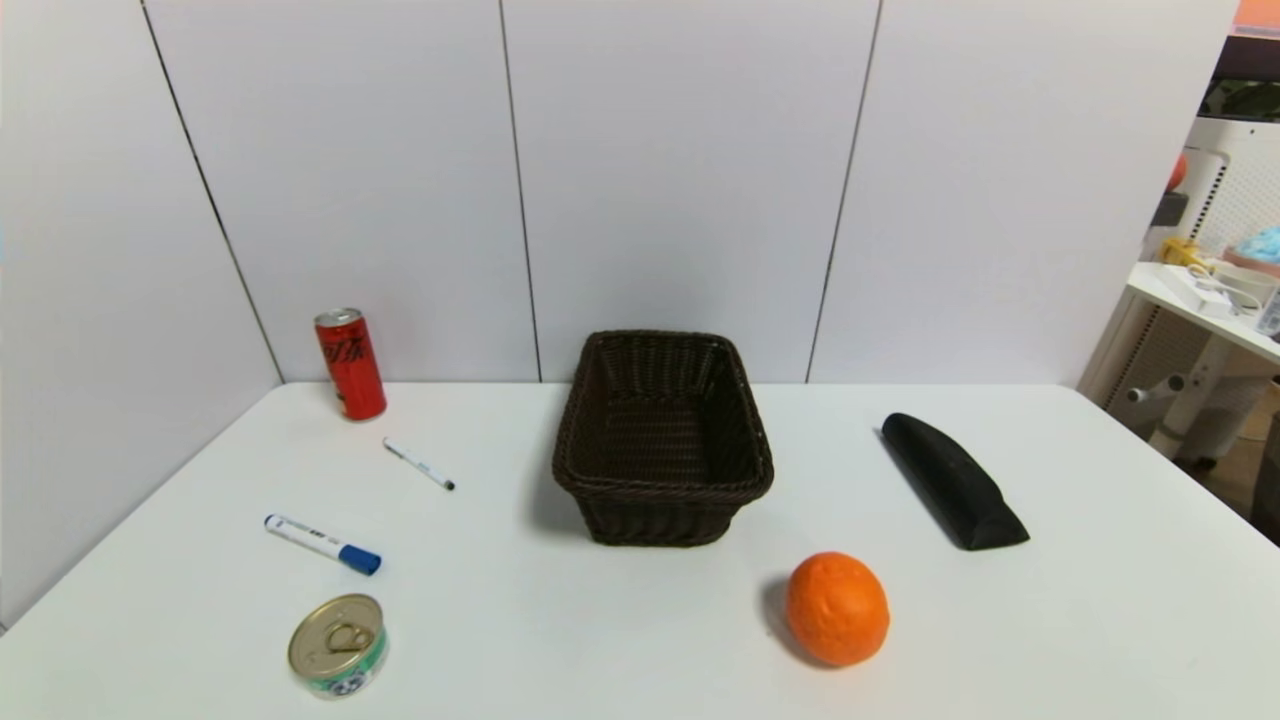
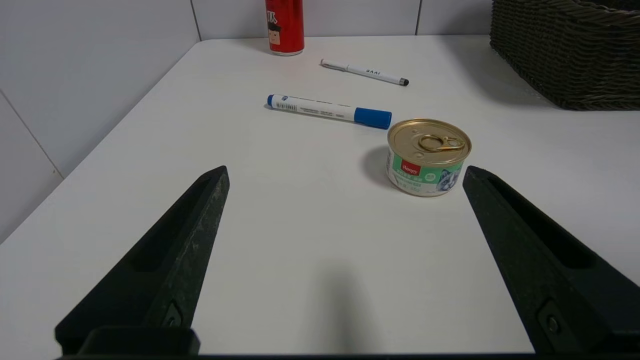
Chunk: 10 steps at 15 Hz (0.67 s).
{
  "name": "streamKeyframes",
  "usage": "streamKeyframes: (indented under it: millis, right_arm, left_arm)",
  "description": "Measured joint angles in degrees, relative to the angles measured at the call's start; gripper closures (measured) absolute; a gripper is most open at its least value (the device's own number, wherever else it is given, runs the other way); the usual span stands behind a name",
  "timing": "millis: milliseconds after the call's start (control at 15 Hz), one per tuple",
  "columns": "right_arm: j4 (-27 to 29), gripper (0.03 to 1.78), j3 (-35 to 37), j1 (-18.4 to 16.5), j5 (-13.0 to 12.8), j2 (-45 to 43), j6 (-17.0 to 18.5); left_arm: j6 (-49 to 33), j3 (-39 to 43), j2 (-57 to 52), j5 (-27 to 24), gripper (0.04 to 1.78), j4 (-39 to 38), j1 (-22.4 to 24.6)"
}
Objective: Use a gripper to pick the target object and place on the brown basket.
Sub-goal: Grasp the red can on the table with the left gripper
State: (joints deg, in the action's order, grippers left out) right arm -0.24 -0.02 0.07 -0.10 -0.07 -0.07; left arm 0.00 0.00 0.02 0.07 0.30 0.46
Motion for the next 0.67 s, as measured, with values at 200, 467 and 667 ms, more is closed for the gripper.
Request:
streamKeyframes:
  millis: [200,467,667]
  right_arm:
    - [0.0,0.11,0.0,0.0,0.0,0.0,0.0]
    - [0.0,0.11,0.0,0.0,0.0,0.0,0.0]
    - [0.0,0.11,0.0,0.0,0.0,0.0,0.0]
  left_arm:
    - [-0.7,-2.3,3.5,1.2,0.13,-0.6,0.1]
    - [-2.7,-10.6,20.1,5.5,0.13,-4.5,0.5]
    - [-3.7,-22.0,38.0,6.9,0.13,-8.1,0.6]
